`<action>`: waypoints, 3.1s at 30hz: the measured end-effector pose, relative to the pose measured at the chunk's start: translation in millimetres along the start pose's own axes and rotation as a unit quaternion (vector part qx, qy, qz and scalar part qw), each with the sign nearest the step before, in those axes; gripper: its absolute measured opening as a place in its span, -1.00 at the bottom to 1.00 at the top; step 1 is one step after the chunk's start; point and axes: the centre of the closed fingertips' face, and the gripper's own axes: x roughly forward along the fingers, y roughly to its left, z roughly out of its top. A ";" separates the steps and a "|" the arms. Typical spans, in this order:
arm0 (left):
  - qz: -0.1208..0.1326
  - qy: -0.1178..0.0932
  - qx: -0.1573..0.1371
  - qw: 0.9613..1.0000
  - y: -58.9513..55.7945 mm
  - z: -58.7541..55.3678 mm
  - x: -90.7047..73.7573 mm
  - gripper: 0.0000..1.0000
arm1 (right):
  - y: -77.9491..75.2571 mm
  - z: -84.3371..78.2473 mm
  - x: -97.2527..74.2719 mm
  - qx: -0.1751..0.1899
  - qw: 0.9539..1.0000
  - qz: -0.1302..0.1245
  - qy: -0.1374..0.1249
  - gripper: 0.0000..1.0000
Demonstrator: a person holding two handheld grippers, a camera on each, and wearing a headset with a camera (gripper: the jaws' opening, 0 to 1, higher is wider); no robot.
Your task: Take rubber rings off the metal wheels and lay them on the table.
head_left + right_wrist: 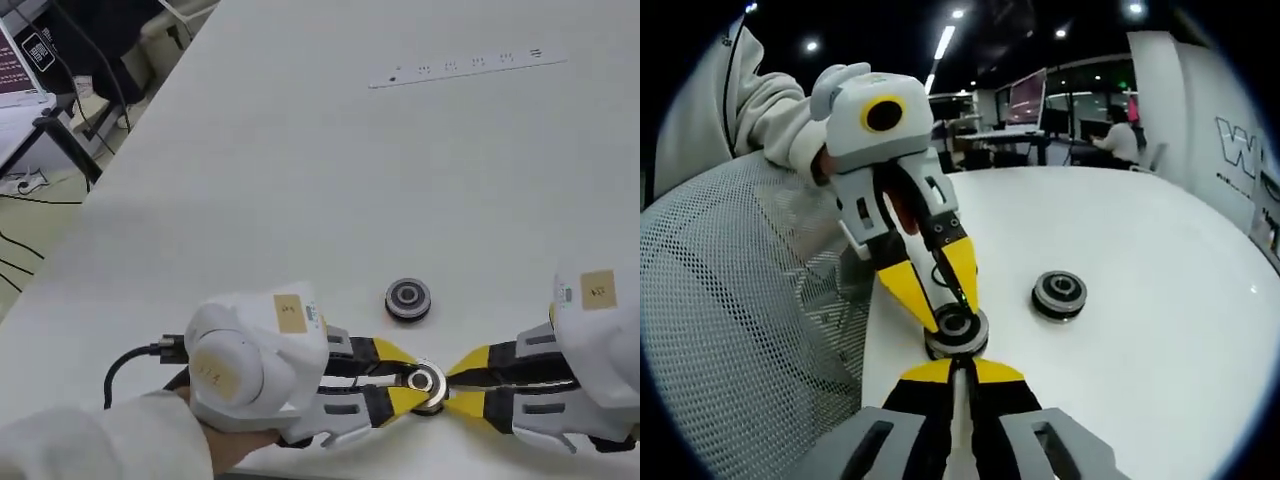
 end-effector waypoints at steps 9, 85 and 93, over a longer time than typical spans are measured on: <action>-0.002 0.000 -0.003 1.000 0.7 -0.9 -1.7 -0.72 | -5.8 0.5 -0.4 0.113 0.993 -0.012 -0.016 -1.00; 0.055 -0.037 -0.025 0.997 3.8 54.4 -105.0 0.01 | 4.6 44.3 -33.8 0.220 0.972 0.007 -0.084 -1.00; 0.076 -0.041 -0.022 0.996 6.0 40.2 -140.5 0.19 | 12.5 58.5 -45.1 0.220 0.971 -0.007 -0.088 -1.00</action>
